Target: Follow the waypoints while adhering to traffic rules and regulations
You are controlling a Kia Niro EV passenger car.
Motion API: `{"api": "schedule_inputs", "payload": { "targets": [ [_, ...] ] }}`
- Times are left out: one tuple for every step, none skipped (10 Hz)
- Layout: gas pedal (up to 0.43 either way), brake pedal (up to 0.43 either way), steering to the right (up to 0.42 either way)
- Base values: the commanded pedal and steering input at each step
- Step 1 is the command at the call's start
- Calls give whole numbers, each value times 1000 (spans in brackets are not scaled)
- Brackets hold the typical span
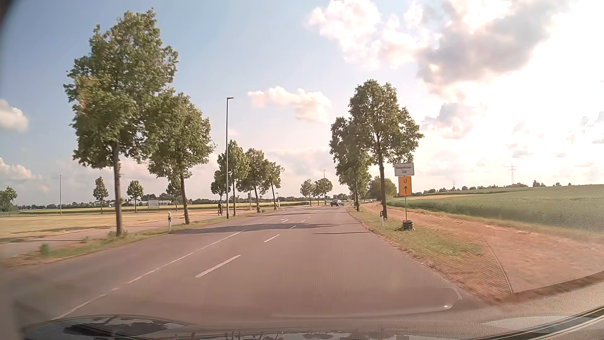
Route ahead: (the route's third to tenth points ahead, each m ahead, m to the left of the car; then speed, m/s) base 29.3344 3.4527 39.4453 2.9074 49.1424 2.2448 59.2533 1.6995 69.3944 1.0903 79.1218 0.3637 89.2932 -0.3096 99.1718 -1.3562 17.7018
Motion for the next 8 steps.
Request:
{"api": "schedule_inputs", "payload": {
  "targets": [
    [189, 12, 12],
    [169, 12, 10],
    [138, 12, 9],
    [118, 12, 7],
    [118, 12, 6],
    [110, 12, 6],
    [110, 12, 6],
    [67, 12, 5]
  ]
}}
